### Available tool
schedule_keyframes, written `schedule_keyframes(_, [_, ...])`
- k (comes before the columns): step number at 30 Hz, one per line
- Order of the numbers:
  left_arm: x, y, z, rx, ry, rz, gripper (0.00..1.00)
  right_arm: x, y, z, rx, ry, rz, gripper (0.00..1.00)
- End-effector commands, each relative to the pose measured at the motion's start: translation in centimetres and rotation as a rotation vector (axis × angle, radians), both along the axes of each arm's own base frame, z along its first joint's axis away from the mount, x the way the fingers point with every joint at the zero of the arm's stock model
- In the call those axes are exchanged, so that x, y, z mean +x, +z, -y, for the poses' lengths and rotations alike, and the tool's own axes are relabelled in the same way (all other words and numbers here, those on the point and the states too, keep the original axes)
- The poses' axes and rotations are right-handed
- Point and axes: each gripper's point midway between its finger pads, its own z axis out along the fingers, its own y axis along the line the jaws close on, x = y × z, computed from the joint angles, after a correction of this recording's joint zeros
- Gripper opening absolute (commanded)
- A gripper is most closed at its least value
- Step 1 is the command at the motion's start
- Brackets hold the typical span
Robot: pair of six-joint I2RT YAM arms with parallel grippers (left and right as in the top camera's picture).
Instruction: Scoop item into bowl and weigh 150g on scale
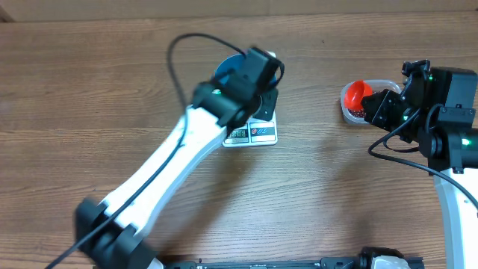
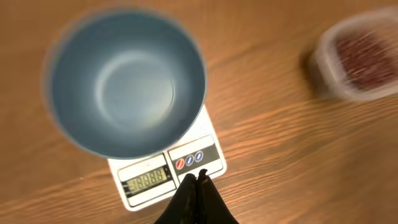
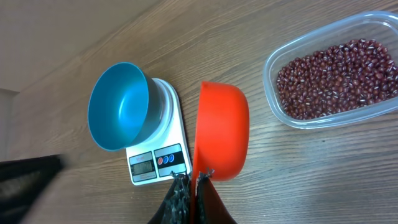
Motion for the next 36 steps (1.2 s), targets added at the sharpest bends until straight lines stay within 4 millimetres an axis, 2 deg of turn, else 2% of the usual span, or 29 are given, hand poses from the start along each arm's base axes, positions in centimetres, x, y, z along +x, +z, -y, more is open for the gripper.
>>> schedule_keyframes(1, [-0.2,3.1,-2.2,0.005,-0.010,0.056,0.05,0.3,0.8,0.2,-0.012,0.000,0.028,0.04])
schedule_keyframes(3, [-0.4,3.8,-3.9,0.014,0.001,0.056,0.04,0.3,0.8,0.2,-0.013,0.001,0.031,0.04])
schedule_keyframes(6, [-0.6,4.2,-5.4,0.017,-0.048,0.044,0.04,0.5,0.9,0.2,-0.014,0.001,0.038,0.04])
schedule_keyframes(10, [-1.3,3.7,-6.1,-0.011,-0.176,-0.006,0.04,0.6,1.0,0.2,-0.014,0.000,0.044,0.04])
schedule_keyframes(15, [-1.3,3.3,-7.4,-0.028,-0.192,-0.033,0.05,0.6,1.0,0.3,-0.018,-0.003,0.044,0.04])
schedule_keyframes(21, [-1.7,3.2,-7.9,-0.032,-0.173,-0.025,0.05,0.6,1.0,0.3,-0.020,-0.005,0.043,0.04])
schedule_keyframes(26, [-2.3,1.5,-8.4,-0.104,-0.149,0.001,0.04,0.6,1.0,0.3,-0.020,-0.005,0.042,0.04])
schedule_keyframes(30, [-3.5,0.2,-7.7,-0.154,-0.267,0.039,0.04,0.6,1.0,0.3,-0.019,-0.005,0.042,0.04])
schedule_keyframes(36, [-3.7,-3.4,-9.3,-0.043,-0.299,0.011,0.04,0.6,1.0,0.3,-0.019,-0.005,0.042,0.04])
